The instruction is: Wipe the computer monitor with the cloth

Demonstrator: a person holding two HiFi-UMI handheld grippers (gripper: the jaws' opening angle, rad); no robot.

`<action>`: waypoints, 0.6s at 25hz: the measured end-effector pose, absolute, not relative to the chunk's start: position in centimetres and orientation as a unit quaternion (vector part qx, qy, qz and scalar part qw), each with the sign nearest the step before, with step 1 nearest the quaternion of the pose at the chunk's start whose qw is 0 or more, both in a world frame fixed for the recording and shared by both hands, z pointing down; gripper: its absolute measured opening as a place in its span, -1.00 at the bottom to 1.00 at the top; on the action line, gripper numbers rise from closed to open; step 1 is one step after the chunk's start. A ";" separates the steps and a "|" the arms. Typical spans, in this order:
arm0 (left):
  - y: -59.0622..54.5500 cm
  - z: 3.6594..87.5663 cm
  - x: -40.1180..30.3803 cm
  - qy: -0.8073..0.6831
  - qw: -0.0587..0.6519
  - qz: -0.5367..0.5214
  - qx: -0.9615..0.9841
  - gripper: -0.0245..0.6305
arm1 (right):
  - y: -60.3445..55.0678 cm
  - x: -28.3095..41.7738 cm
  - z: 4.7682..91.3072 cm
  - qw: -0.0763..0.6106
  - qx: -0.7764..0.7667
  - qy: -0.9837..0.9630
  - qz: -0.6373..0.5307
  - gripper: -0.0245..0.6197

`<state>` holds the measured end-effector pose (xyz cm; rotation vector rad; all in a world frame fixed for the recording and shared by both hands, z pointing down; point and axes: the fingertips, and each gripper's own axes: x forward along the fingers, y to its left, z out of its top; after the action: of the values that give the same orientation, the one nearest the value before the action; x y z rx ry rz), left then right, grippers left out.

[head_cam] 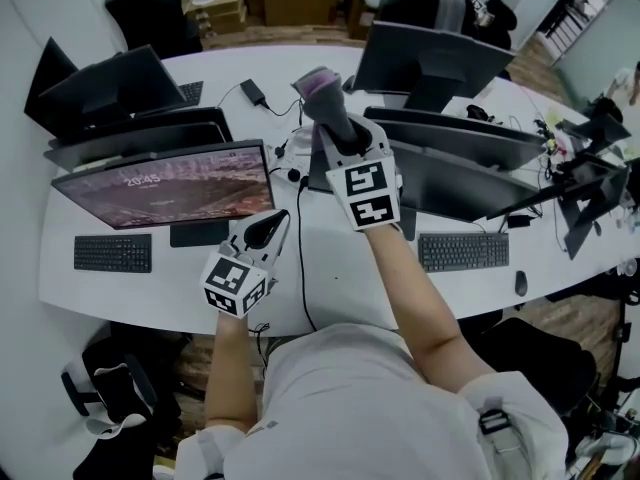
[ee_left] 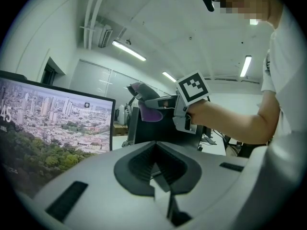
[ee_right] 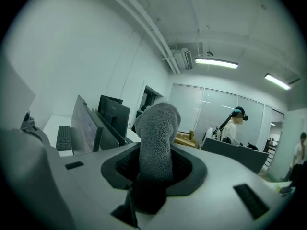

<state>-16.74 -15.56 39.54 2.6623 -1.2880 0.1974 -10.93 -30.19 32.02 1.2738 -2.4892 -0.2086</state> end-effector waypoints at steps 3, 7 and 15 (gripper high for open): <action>-15.8 39.6 -16.3 -0.428 0.088 0.066 0.897 -0.93 | -30.3 -10.2 32.2 0.179 0.459 -0.867 -0.080 -0.51; -15.8 39.6 -15.7 -0.422 0.086 0.068 0.900 -0.93 | -30.2 -9.0 32.4 0.182 0.466 -0.862 -0.076 -0.51; -15.3 39.8 -13.3 -0.404 0.088 0.070 0.908 -0.93 | -29.7 -5.4 32.7 0.189 0.482 -0.852 -0.072 -0.51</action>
<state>-13.27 -15.34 39.84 2.7030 -1.2023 0.2092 -5.41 -29.66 32.74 1.3549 -2.3964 -0.2038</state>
